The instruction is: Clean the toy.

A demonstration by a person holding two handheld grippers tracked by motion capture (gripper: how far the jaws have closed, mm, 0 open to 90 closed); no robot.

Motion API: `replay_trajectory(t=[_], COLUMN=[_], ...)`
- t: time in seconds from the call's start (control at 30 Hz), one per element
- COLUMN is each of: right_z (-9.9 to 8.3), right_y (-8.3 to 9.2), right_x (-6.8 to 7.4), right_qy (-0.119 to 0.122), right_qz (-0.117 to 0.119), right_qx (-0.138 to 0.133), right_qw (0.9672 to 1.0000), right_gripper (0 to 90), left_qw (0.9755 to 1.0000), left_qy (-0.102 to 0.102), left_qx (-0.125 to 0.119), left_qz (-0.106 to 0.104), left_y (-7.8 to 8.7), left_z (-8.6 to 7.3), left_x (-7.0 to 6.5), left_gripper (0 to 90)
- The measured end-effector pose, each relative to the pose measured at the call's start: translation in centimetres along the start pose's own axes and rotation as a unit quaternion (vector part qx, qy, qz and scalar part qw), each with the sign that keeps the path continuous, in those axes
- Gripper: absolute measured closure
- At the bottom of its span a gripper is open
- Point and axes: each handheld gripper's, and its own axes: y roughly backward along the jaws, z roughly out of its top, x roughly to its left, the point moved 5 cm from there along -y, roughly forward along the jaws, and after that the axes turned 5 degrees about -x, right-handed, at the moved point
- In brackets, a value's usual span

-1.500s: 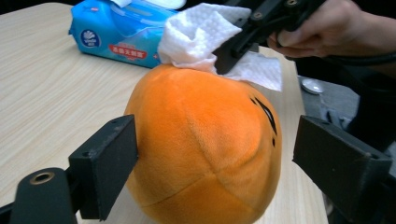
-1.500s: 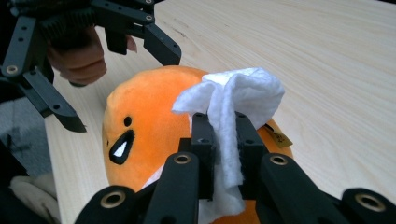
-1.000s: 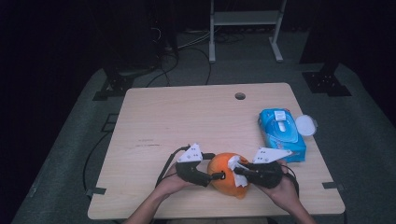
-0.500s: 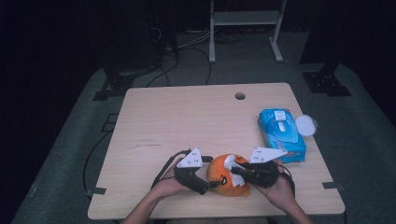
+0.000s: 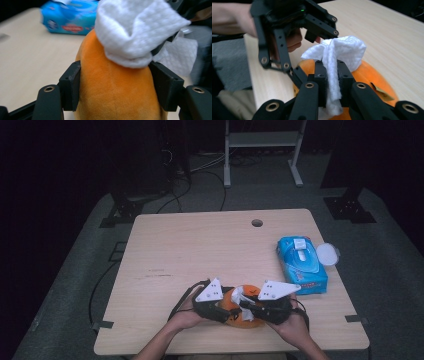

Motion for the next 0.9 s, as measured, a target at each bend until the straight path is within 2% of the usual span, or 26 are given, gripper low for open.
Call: replay_trajectory(t=[0.07, 0.2, 0.27, 0.4, 0.43, 0.5, 0.6, 0.7, 0.73, 0.83, 0.9], right_z=[0.0, -0.1, -0.6, -1.2, -1.4, -1.4, -1.1, -1.1, -1.2, -1.4, -2.0], right_y=[-0.1, 0.0, 0.3, 1.2, 2.0, 2.2, 2.0, 0.8, 0.8, 1.3, 1.7], right_x=[-0.3, -0.7, -1.4, -2.2, -2.7, -2.9, -2.6, -1.6, -1.5, -2.3, -3.2], right_qy=[-0.01, -0.012, -0.007, -0.021, -0.038, -0.051, -0.042, -0.028, -0.028, -0.029, -0.036], right_qz=[-0.001, -0.004, -0.017, -0.027, -0.036, -0.041, -0.043, -0.033, -0.031, -0.043, -0.058], right_qx=[-0.007, -0.007, -0.003, -0.006, -0.017, -0.025, -0.027, -0.021, -0.017, -0.016, -0.017], right_qw=[0.9999, 0.9999, 0.9998, 0.9994, 0.9985, 0.9975, 0.9978, 0.9989, 0.999, 0.9985, 0.9975], right_gripper=[81.0, 81.0, 80.9, 80.8, 80.8, 80.9, 80.8, 80.7, 80.6, 80.5, 80.6], left_qw=[0.9995, 0.9996, 0.9998, 1.0, 0.9999, 0.9998, 0.9997, 0.9997, 0.9996, 0.9987, 0.9983], left_qy=[-0.028, -0.028, -0.019, -0.006, 0.006, 0.01, 0.011, 0.016, 0.024, 0.05, 0.057], left_qx=[0.003, 0.003, 0.004, 0.002, -0.006, -0.012, -0.016, -0.009, -0.004, -0.007, -0.006], left_qz=[0.011, 0.006, -0.001, -0.005, -0.009, -0.01, -0.011, -0.014, -0.017, -0.013, -0.011], left_y=[0.2, 0.2, 0.4, 0.7, 0.6, 0.3, 0.1, 0.4, 0.9, 1.3, 1.4], left_z=[0.0, -0.4, -0.8, -1.2, -1.4, -1.5, -1.7, -1.9, -2.2, -2.7, -2.9], left_x=[0.2, 0.4, 0.5, 0.5, 0.5, 0.4, 0.4, 0.6, 0.9, 1.0, 1.1], left_gripper=[32.8, 31.9, 31.6, 30.9, 30.7, 28.8, 28.0, 28.1, 28.1, 28.0, 27.9])
